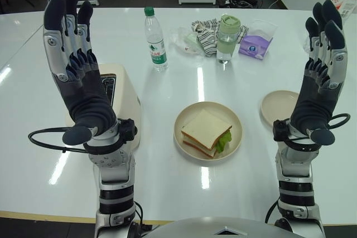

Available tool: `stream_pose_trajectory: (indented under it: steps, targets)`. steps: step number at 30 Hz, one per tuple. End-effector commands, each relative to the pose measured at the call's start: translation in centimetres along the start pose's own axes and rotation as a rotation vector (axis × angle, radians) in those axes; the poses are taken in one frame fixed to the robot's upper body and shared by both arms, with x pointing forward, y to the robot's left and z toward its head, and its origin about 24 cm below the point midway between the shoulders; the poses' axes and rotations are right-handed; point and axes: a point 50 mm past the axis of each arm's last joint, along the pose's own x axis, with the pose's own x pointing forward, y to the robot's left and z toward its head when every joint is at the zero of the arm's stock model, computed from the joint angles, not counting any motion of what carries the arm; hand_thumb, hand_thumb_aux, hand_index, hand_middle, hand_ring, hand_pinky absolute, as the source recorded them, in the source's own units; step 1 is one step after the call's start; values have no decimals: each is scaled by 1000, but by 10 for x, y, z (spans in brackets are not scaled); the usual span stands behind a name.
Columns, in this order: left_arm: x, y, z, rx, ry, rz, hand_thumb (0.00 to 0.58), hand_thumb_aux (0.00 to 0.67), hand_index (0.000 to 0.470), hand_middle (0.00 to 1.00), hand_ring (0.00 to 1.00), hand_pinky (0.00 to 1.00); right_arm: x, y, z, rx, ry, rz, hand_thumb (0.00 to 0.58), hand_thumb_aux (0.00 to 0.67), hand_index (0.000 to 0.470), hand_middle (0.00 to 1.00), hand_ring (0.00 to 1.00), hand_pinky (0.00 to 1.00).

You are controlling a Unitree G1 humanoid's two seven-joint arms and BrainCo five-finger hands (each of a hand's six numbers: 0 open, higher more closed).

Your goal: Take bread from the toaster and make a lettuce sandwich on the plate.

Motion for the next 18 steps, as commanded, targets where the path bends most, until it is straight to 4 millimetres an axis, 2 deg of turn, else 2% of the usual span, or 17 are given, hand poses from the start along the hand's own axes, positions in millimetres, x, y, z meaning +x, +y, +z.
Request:
stream_pose_trajectory:
  steps: [1, 7, 10, 18]
  targets:
    - [1, 1, 1, 12, -2, 1, 0, 0, 0, 0, 0, 0, 7, -3, 1, -34, 2, -55, 0, 0, 0, 0, 0, 0]
    - [3, 3, 4, 38, -17, 3, 0, 0, 0, 0, 0, 0, 11, -3, 0, 6, 15, -93, 0, 0, 0, 0, 0, 0]
    - [2, 2, 3, 55, -15, -14, 0, 0, 0, 0, 0, 0, 7, -3, 1, 79, 62, -28, 0, 0, 0, 0, 0, 0]
    - [2, 0, 4, 51, -23, -15, 0, 0, 0, 0, 0, 0, 3, -7, 1, 92, 66, 20, 0, 0, 0, 0, 0, 0]
